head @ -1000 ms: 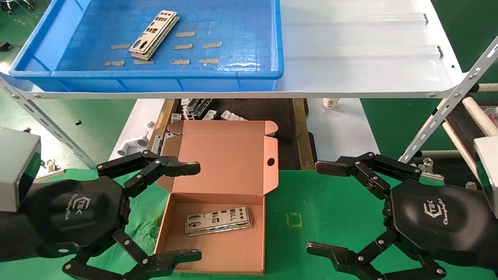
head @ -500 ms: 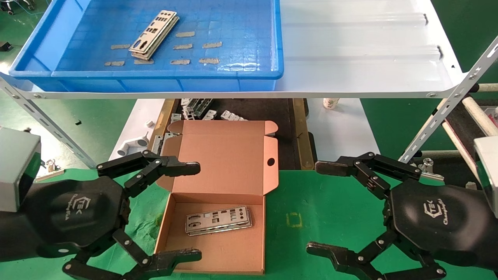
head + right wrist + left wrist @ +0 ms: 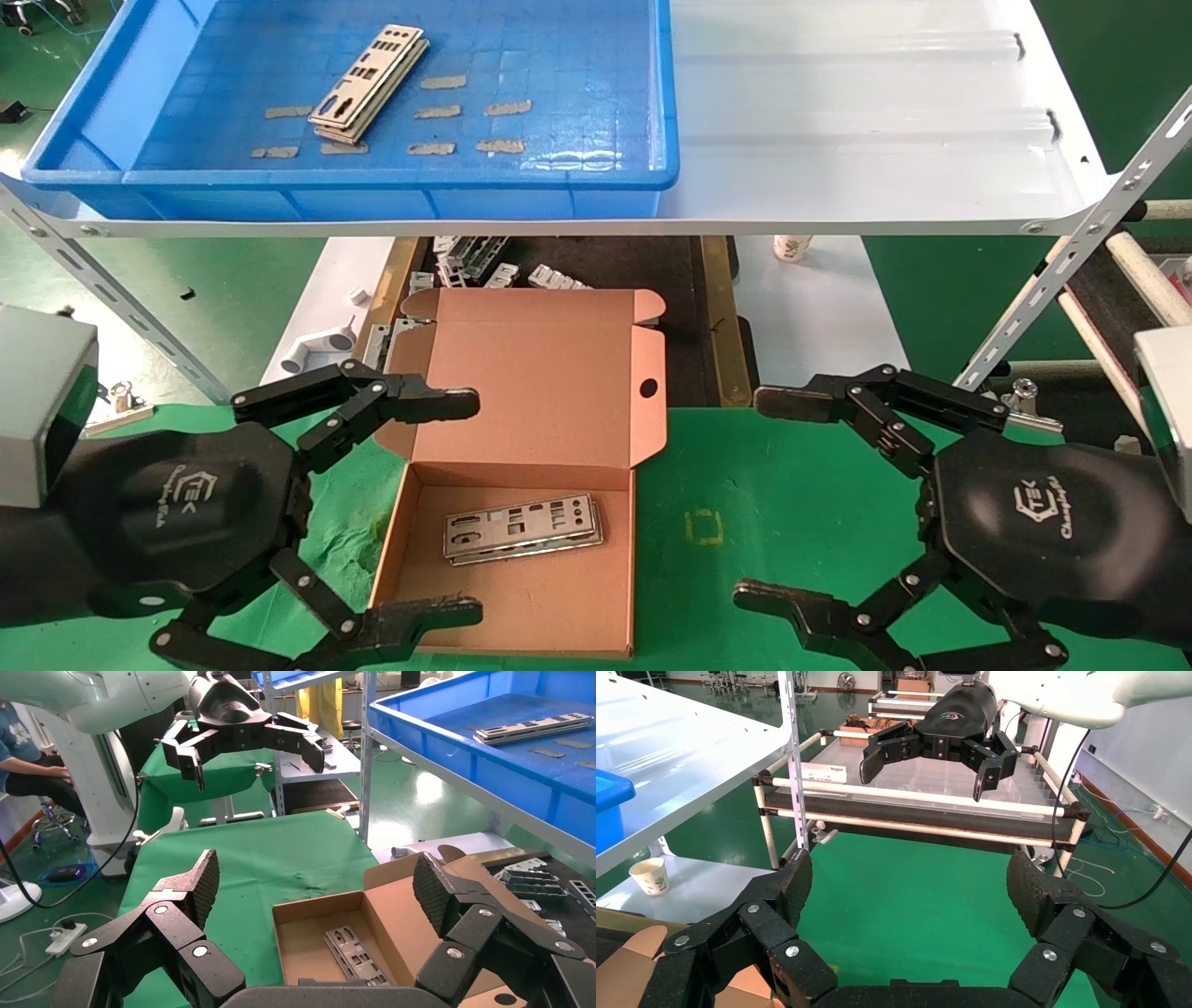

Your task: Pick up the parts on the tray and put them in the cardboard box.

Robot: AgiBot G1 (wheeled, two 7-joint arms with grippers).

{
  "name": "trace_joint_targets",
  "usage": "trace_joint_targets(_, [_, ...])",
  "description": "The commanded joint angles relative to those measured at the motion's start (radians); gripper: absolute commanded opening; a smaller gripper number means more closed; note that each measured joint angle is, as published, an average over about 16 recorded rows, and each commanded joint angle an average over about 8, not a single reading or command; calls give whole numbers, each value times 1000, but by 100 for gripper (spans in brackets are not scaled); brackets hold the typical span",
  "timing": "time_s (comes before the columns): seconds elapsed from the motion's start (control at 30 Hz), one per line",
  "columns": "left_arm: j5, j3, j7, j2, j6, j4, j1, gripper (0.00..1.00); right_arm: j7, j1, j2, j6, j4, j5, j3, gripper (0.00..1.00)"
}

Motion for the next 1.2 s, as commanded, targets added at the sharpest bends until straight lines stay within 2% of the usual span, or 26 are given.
trace_joint_targets(0.03, [0,0,0,0,0,0,0,100,0,0,0,0,0,0,0,100])
trace_joint_targets(1.2, [0,0,0,0,0,0,0,100,0,0,0,0,0,0,0,100])
